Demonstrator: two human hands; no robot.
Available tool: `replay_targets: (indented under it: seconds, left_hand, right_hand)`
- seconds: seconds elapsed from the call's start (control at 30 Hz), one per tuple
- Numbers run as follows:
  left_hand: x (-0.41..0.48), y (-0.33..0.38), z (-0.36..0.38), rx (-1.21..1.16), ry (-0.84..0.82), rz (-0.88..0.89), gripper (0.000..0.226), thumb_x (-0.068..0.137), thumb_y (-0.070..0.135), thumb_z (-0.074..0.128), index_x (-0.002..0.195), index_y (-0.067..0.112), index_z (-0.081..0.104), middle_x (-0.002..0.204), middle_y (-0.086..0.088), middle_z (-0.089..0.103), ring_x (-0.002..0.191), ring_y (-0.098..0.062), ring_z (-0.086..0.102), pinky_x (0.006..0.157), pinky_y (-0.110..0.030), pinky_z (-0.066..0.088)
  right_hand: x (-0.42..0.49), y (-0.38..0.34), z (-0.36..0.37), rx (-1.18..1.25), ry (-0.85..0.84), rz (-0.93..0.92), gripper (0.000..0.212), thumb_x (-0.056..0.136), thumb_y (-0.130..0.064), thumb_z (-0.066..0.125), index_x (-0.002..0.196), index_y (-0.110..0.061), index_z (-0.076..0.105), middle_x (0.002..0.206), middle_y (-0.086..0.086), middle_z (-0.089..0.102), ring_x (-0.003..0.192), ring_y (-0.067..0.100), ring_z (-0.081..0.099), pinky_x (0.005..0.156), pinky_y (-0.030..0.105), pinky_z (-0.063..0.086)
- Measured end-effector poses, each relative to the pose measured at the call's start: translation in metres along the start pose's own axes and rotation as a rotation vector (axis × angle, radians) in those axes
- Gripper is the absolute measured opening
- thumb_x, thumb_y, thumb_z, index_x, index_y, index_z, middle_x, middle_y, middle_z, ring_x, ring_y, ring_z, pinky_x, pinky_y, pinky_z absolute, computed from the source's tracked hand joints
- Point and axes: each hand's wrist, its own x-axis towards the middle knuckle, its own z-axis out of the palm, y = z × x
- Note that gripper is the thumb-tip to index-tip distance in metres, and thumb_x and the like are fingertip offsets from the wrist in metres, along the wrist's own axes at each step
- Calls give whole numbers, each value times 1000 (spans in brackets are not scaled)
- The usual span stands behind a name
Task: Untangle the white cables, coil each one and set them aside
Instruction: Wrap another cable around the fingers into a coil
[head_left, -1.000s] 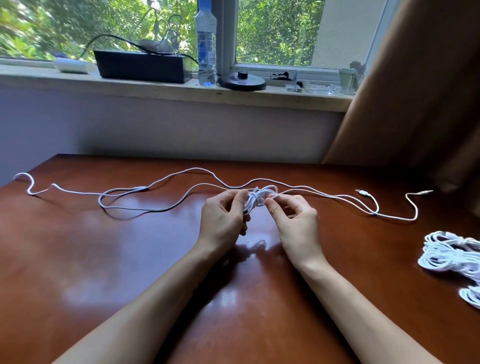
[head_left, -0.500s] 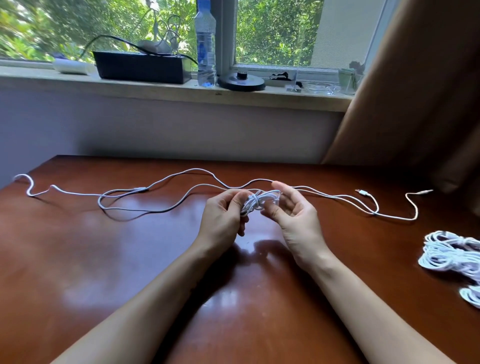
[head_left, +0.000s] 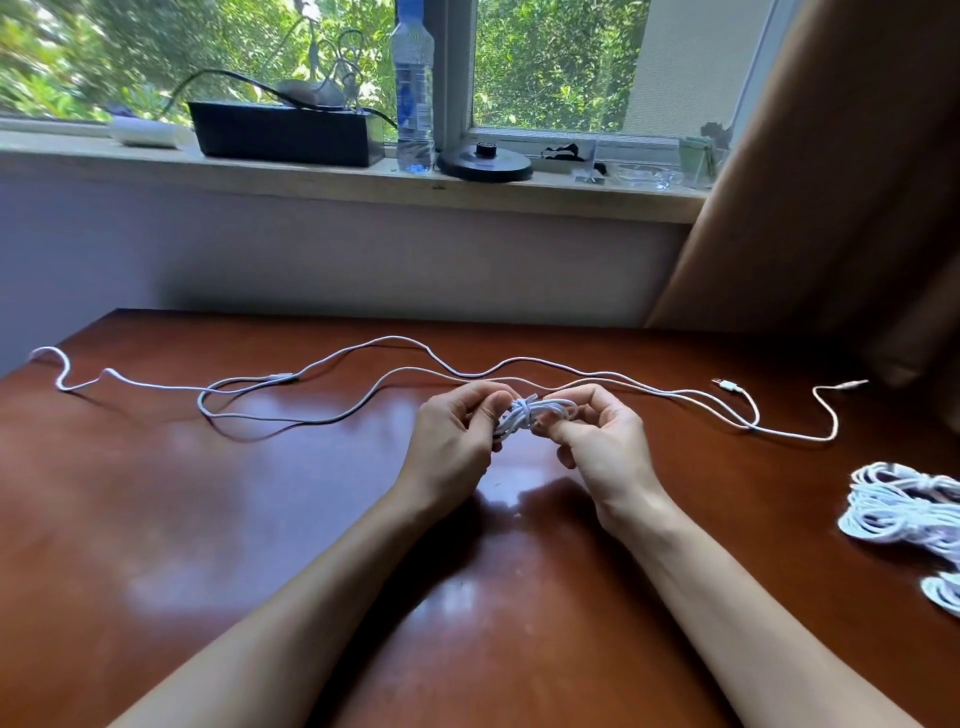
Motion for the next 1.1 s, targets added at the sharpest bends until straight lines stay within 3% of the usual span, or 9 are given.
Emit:
replay_targets:
  seconds: [0.27, 0.43, 0.57, 0.67, 0.77, 0.87, 0.97, 1.1]
  left_hand:
    - [-4, -1, 7, 132, -97, 174, 20, 103, 5, 44, 101, 11, 63, 67, 19, 56, 56, -3, 44, 56, -16, 37]
    - [-5, 1, 5, 60, -184, 107, 21, 103, 26, 42, 106, 19, 62, 74, 23, 58, 63, 4, 47, 61, -14, 35]
    - [-8, 2, 4, 129, -206, 102, 24, 95, 34, 58, 110, 15, 60, 91, 9, 66, 80, -5, 59, 71, -21, 45]
    - [-8, 0, 7, 216, -151, 172, 15, 92, 19, 64, 104, 12, 59, 81, 4, 65, 70, -8, 58, 66, -23, 47]
    - [-5, -1, 5, 248, -127, 170, 12, 89, 9, 66, 99, 9, 59, 75, 4, 64, 63, -3, 53, 60, -21, 44]
    - [-5, 1, 3, 295, -96, 189, 14, 85, 8, 70, 95, 10, 59, 71, 5, 62, 59, -3, 50, 57, -19, 42]
    - [-6, 5, 3, 277, -67, 177, 17, 84, 9, 73, 89, 14, 58, 67, 4, 61, 57, -2, 48, 55, -20, 41]
    - [-8, 6, 5, 165, -54, 79, 23, 83, 11, 75, 79, 14, 52, 55, 11, 47, 51, -4, 37, 49, -18, 31]
  right_hand:
    - [0, -3, -1, -25, 36, -49, 18, 83, 6, 73, 83, -11, 66, 80, 11, 75, 68, 12, 67, 51, 10, 41]
    - [1, -1, -2, -66, 65, -92, 19, 85, -1, 73, 80, -18, 66, 76, 8, 75, 69, 14, 68, 50, 13, 39]
    - [0, -1, -2, -39, 39, -117, 16, 88, 1, 72, 83, -13, 65, 76, 8, 74, 61, 11, 66, 52, 14, 43]
    - [0, 0, 0, -41, 31, -126, 16, 86, 1, 73, 84, -13, 66, 82, 14, 75, 75, 27, 74, 59, 19, 48]
    - [-1, 2, 2, -42, 17, -98, 16, 87, 1, 73, 86, -14, 68, 83, 15, 75, 78, 30, 73, 50, 13, 42]
    - [-2, 2, 3, -72, -10, -108, 13, 88, 0, 71, 89, -13, 69, 80, 17, 74, 71, 27, 72, 43, 19, 40]
    - [-4, 0, 3, -135, -27, -152, 13, 88, 2, 69, 91, -11, 69, 75, 14, 73, 51, 15, 63, 44, 26, 45]
    - [-8, -3, 4, -229, -20, -184, 17, 86, -2, 71, 91, -17, 68, 65, 4, 69, 45, 21, 63, 46, 25, 48]
